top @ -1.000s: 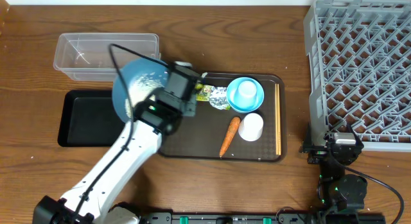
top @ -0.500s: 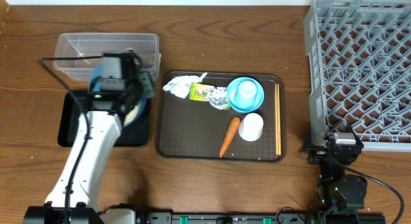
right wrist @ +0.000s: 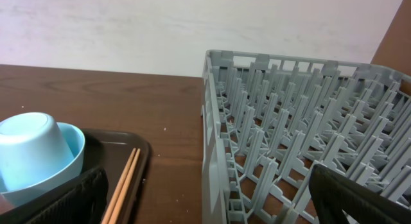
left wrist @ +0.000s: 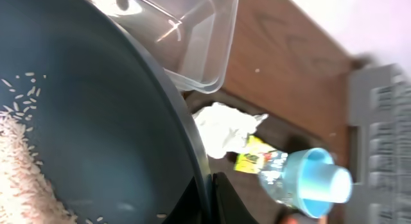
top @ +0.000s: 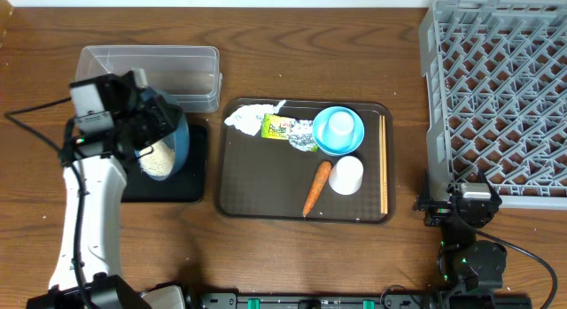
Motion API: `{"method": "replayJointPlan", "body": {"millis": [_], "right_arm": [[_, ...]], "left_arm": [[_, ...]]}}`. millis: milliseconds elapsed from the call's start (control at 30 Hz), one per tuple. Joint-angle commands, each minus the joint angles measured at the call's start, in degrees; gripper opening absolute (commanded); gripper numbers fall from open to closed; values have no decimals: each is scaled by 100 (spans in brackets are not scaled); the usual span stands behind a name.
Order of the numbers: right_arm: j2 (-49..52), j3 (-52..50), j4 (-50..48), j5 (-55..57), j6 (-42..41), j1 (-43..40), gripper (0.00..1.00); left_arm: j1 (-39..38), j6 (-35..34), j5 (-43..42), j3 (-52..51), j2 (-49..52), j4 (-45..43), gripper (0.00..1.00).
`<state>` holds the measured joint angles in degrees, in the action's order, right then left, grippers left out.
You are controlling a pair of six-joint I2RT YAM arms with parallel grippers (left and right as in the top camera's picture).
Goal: Sort waste into correct bins and load items into the dishwasher rack
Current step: 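Lift the blue plate with the left gripper over the black tray, then tilt the plate with the left gripper to dump rice onto black tray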
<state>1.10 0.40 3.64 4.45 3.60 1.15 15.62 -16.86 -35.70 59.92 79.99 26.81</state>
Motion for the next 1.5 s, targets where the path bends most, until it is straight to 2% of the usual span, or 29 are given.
{"method": "replayJointPlan", "body": {"millis": [0, 267, 600, 767, 933, 1033, 1133, 1400, 1467], "right_arm": [[-2, -9, 24, -17, 52, -33, 99], [-2, -9, 24, -17, 52, -33, 99], [-2, -9, 24, -17, 52, -33, 99], [-2, -9, 24, -17, 52, -33, 99], [-2, -9, 24, -17, 52, -35, 99], [-2, -9, 24, -17, 52, -33, 99], [-2, -9, 24, -20, 52, -35, 99], [-2, -9, 24, -17, 52, -33, 99], [-2, -9, 24, -17, 52, -33, 99]], "left_arm": [[328, -236, -929, 105, -111, -13, 6], [1084, -345, -2085, 105, -111, -4, 6], [1895, -1370, -2463, 13, -101, 232, 6], [2186, -1366, -3211, 13, -98, 243, 6], [2291, -1366, -3407, 13, -98, 245, 6], [2295, -1364, -3851, 13, -96, 175, 6], [2302, -1224, -3609, 13, -87, -79, 6], [2339, -1471, -4068, 9, -42, -44, 6], [2345, -1222, -3829, 9, -42, -216, 6]]}}
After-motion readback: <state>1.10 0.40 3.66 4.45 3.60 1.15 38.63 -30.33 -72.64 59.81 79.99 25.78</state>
